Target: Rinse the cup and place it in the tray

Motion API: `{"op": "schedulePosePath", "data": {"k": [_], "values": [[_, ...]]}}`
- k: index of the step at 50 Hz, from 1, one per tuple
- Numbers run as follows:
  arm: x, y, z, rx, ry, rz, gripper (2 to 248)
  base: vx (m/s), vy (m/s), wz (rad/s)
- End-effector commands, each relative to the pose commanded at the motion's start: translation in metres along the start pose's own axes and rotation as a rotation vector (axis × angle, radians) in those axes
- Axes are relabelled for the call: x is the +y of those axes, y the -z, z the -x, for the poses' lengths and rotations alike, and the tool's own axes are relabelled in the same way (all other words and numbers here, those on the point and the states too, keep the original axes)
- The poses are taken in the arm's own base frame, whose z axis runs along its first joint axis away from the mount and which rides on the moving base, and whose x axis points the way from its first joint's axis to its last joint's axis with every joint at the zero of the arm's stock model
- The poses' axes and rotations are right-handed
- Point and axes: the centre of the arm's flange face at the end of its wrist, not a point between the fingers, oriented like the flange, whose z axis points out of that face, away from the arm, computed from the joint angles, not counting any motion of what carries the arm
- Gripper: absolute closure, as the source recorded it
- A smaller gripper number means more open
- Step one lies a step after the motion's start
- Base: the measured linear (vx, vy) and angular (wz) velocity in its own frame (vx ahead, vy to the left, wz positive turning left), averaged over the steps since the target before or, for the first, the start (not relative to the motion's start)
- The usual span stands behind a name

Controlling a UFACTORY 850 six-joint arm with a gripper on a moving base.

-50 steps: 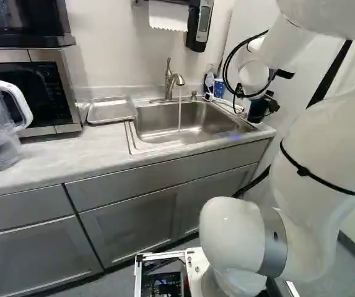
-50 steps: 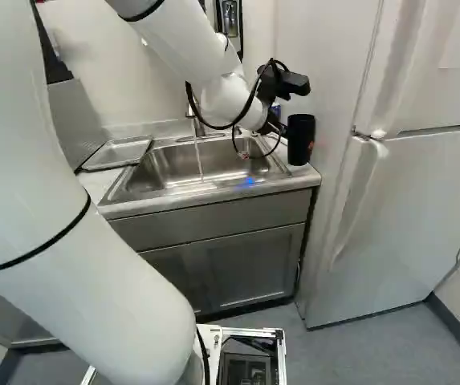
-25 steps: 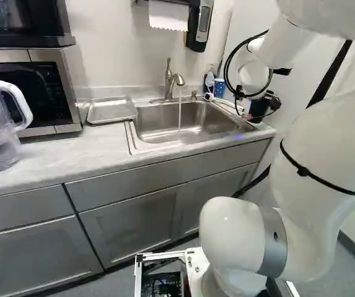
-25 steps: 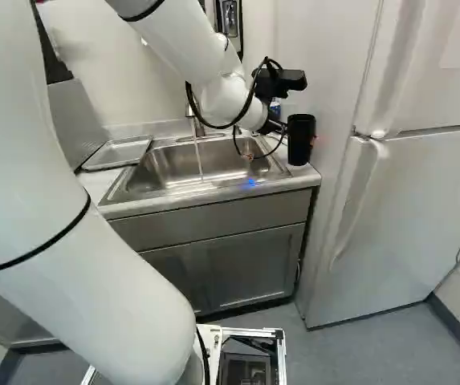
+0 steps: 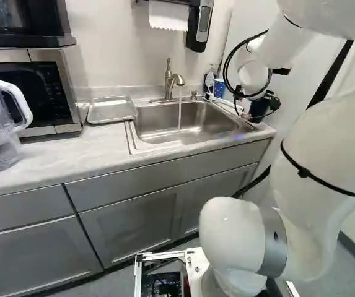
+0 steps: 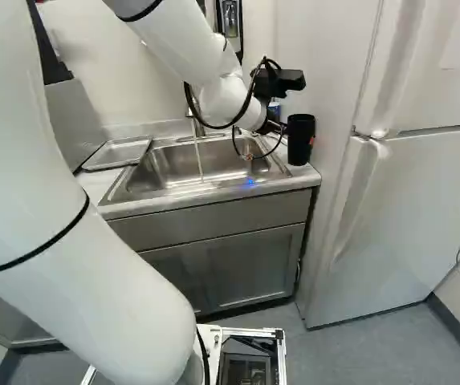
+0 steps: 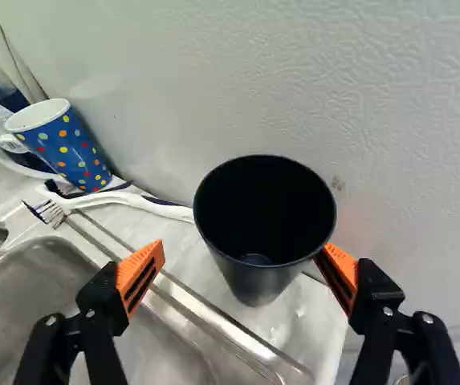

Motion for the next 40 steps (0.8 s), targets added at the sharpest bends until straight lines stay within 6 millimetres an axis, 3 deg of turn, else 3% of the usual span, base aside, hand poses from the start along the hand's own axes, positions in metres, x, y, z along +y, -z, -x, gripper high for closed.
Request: {"op": "schedulePosePath", "data": {"k": [40], "values": [[0.0015,0.0,-0.0012,0.013,0.0,0.016,3,0.0,0.0,0.0]]}}
